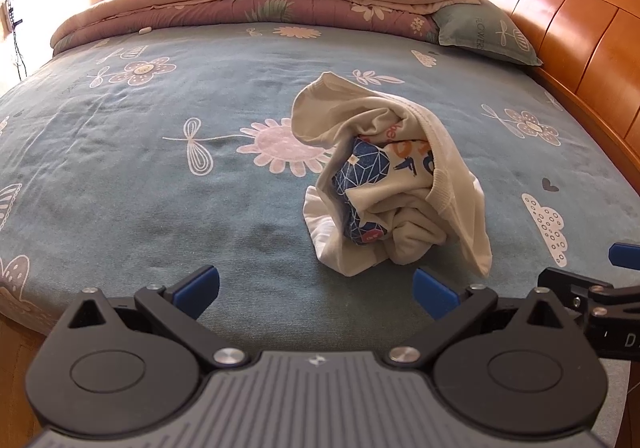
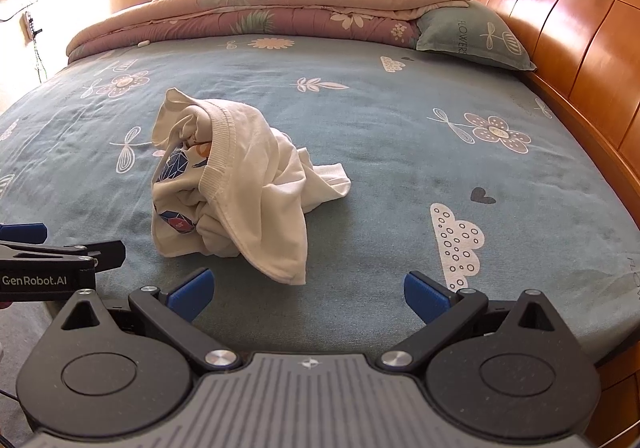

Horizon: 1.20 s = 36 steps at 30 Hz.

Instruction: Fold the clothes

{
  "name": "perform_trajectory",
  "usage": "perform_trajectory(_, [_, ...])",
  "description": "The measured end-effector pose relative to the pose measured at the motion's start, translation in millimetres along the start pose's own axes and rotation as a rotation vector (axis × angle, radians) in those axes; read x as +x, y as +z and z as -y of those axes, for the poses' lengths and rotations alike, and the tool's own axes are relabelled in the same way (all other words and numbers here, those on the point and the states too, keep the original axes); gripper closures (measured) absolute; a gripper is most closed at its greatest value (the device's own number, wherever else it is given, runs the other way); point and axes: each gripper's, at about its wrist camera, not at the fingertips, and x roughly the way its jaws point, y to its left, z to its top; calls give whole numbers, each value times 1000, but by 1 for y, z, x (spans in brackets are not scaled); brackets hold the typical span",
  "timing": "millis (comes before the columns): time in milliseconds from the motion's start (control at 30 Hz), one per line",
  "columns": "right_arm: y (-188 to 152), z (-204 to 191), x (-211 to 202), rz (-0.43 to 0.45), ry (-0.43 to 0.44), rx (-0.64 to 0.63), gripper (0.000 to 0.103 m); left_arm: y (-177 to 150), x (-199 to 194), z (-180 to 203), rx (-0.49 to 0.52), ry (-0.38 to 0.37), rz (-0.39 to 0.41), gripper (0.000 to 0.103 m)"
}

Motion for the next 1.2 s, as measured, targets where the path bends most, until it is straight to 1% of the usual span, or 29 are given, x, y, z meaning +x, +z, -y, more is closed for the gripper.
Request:
perform_trajectory(200, [5, 0, 14, -1, 21, -12, 0, 5, 8, -7, -9, 12, 7, 1])
perform_trajectory(467, [14, -14, 48, -56, 30, -62, 0, 14, 26, -17, -6, 25, -19, 1])
perform_trajectory(667, [23, -23, 71, -78, 37, -89, 0, 23, 35, -22, -12, 29, -17, 1])
perform_trajectory(767, [28, -23, 83, -92, 33, -91, 0, 27, 41, -23, -9, 32, -30, 1])
perform_trajectory(967, [34, -19, 102, -120, 35, -71, 0, 36, 52, -20, -9, 26, -51, 1])
perform_trajectory(1200, [47, 4, 103, -90, -11, -38, 0, 49, 66, -8, 23, 14, -68, 1])
